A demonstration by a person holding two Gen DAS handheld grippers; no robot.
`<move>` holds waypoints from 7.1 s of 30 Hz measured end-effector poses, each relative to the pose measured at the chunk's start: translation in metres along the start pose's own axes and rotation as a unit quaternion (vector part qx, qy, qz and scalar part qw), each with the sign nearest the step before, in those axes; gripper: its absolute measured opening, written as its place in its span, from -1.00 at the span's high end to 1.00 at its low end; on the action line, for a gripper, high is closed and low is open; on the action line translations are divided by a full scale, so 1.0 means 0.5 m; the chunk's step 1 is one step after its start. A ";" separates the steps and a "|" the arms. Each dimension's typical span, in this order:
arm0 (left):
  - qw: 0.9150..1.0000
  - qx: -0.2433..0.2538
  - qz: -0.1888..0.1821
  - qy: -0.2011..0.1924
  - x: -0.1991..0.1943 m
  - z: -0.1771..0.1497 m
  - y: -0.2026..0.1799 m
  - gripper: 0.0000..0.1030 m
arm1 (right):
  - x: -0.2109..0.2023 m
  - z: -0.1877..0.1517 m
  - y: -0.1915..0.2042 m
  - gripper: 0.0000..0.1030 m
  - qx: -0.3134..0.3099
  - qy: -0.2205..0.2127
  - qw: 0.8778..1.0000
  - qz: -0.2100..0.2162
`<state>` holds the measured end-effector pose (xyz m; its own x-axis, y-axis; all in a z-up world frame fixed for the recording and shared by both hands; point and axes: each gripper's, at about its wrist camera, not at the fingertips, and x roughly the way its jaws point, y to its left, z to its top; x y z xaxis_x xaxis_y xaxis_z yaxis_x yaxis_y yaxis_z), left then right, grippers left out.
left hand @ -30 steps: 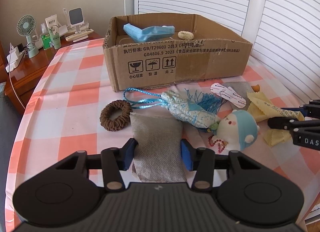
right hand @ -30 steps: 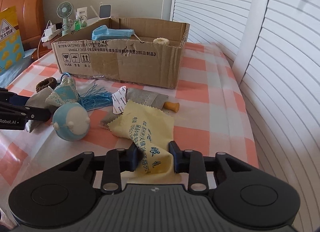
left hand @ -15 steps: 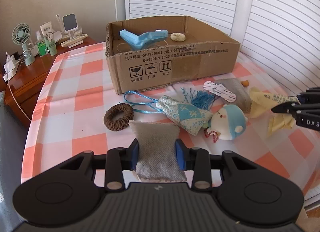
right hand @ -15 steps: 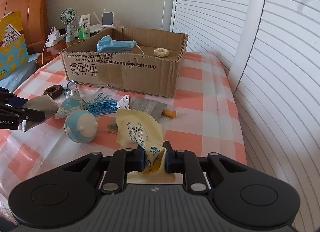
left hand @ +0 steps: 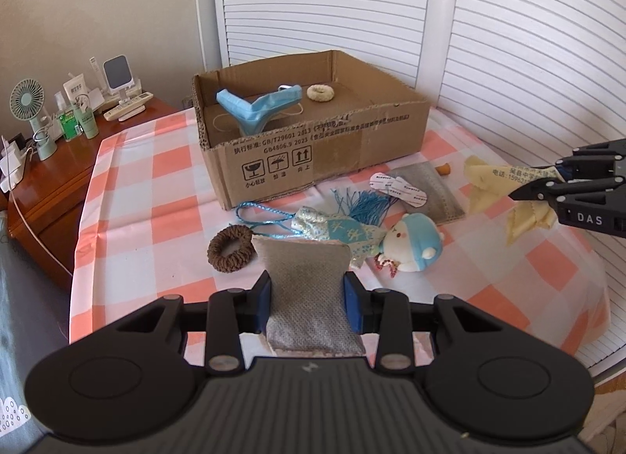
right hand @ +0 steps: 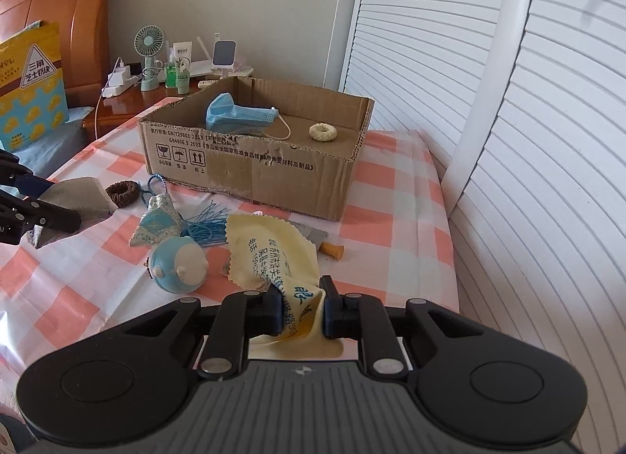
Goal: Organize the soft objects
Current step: 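Carry the grey sachet into the box with the left gripper while the right gripper holds the yellow cloth, then lower the yellow cloth into the box and open the right gripper, then move the left gripper to the brown scrunchie while the right gripper approaches the blue plush toy, then close the left gripper on the brown scrunchie while the right gripper grasps the blue plush toy, then carry the scrunchie into the box and open the left gripper while the right gripper carries the plush toy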
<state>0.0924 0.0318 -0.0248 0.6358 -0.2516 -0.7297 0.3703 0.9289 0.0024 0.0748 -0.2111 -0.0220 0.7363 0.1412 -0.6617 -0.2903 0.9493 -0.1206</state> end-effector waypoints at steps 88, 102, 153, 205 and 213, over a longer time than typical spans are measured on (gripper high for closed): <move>0.994 -0.084 0.039 -0.049 -0.027 0.056 0.030 -0.96 | 0.194 0.307 -0.038 -1.00 0.054 0.006 0.998 0.000; 0.994 -0.093 0.047 -0.037 -0.020 0.040 0.041 -0.96 | 0.162 0.135 -0.010 -1.00 0.076 0.031 0.996 -0.018; 1.000 -0.018 0.008 0.003 0.200 -0.002 0.131 -0.99 | 0.123 -0.066 0.062 -1.00 0.033 0.046 0.998 0.009; 1.000 -0.009 -0.008 -0.027 0.143 -0.026 0.137 0.30 | 0.141 0.016 0.159 -0.08 -0.082 0.031 0.993 0.079; 0.999 0.000 -0.029 -0.027 0.100 -0.016 0.139 0.31 | 0.099 0.026 0.139 -0.07 -0.075 0.023 0.993 0.090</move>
<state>0.1444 0.0861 -0.0665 0.6489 -0.3197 -0.6905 0.4084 0.9120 -0.0384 0.0991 -0.1346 -0.0535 0.6369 0.2892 -0.7147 -0.5053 0.8567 -0.1037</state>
